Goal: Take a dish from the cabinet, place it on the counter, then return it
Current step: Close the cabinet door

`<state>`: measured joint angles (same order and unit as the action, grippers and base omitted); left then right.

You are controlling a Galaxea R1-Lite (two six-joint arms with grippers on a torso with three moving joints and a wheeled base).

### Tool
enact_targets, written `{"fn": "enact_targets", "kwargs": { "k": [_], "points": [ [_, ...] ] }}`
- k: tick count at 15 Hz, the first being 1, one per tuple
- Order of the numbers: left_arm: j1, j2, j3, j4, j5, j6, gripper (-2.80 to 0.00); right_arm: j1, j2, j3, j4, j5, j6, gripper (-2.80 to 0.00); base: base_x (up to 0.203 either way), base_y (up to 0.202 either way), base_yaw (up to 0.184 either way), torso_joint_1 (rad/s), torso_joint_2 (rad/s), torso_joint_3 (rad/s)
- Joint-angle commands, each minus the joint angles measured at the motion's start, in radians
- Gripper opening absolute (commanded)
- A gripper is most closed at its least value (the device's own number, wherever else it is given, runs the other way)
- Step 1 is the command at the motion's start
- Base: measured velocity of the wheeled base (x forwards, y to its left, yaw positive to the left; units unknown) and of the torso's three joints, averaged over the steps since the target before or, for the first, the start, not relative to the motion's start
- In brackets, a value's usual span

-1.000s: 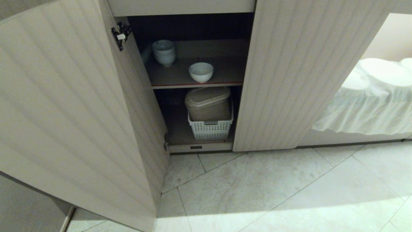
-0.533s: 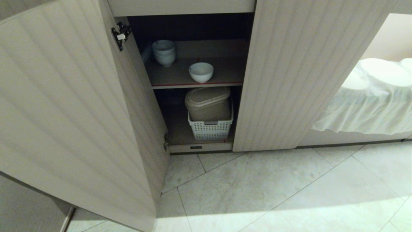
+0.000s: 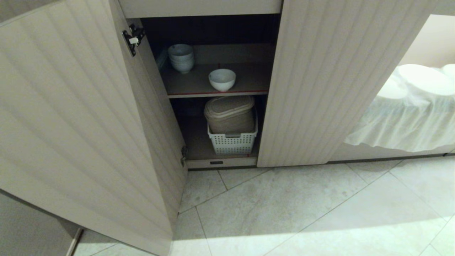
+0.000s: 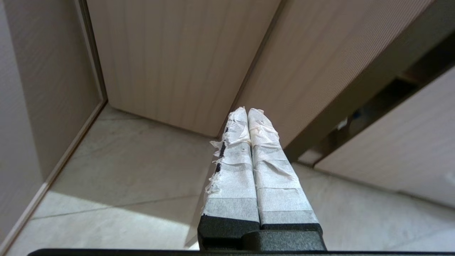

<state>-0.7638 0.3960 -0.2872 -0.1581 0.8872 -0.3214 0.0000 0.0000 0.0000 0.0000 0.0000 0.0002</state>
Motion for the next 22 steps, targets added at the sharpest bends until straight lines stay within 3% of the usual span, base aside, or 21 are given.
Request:
{"fn": "enact_targets", "kwargs": {
  "k": [1,15,19,22],
  "points": [
    [0.000,0.043,0.000,-0.014,0.013,-0.002,-2.80,0.000,0.000,0.000,0.000,0.000,0.000,-2.80,0.000,0.000,0.000,0.000,0.00,0.000],
    [-0.003,0.102,-0.015,-0.014,0.008,0.004,-2.80,0.001,0.000,0.000,0.000,0.000,0.000,-2.80,0.000,0.000,0.000,0.000,0.00,0.000],
    [-0.063,0.061,-0.011,-0.010,0.008,0.048,-2.80,0.002,0.000,0.000,0.000,0.000,0.000,-2.80,0.000,0.000,0.000,0.000,0.00,0.000],
    [0.008,0.026,-0.003,0.023,-0.058,0.057,-2.80,0.000,0.000,0.000,0.000,0.000,0.000,-2.80,0.000,0.000,0.000,0.000,0.00,0.000]
  ]
}}
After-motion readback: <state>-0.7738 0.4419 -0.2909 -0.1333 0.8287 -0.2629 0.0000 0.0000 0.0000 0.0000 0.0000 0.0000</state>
